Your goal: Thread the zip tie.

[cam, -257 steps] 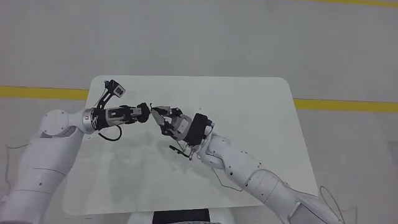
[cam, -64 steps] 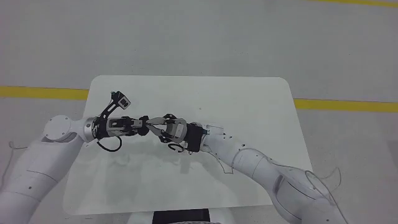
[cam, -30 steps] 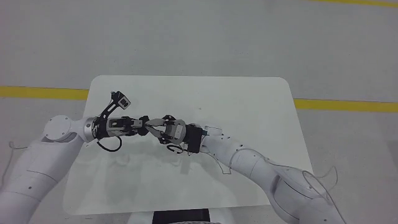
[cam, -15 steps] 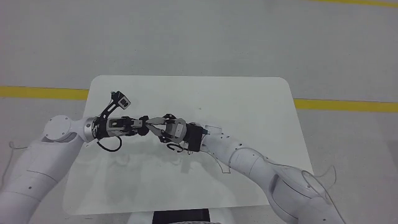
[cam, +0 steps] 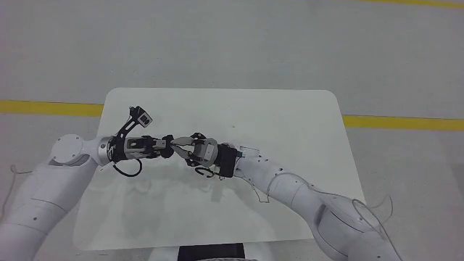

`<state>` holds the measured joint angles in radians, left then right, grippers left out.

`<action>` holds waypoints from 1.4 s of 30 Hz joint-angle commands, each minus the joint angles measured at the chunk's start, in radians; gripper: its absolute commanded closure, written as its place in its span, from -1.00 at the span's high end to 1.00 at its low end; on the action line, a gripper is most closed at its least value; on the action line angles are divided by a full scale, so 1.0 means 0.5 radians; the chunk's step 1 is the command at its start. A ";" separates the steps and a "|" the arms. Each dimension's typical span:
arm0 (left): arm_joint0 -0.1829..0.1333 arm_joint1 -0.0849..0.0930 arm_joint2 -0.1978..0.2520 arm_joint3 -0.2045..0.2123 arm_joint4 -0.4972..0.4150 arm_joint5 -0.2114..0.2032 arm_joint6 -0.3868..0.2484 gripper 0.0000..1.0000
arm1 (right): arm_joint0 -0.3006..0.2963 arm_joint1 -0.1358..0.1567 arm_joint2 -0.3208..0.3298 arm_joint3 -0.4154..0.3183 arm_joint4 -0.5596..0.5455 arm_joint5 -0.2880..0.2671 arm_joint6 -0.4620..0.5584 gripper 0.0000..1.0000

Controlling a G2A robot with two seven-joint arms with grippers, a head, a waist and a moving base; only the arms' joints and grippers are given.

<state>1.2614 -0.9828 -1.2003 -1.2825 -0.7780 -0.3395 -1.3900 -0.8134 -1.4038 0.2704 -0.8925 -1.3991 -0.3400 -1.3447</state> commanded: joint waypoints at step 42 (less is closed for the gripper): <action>0.000 0.000 0.000 0.000 0.000 0.000 0.000 -1.00 | 0.015 -0.075 -0.040 0.156 0.074 0.000 -0.071 -1.00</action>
<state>1.2614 -0.9828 -1.2003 -1.2825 -0.7780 -0.3395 -1.3900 -0.8057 -1.4404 0.2496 -0.8156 -1.3606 -0.3400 -1.3817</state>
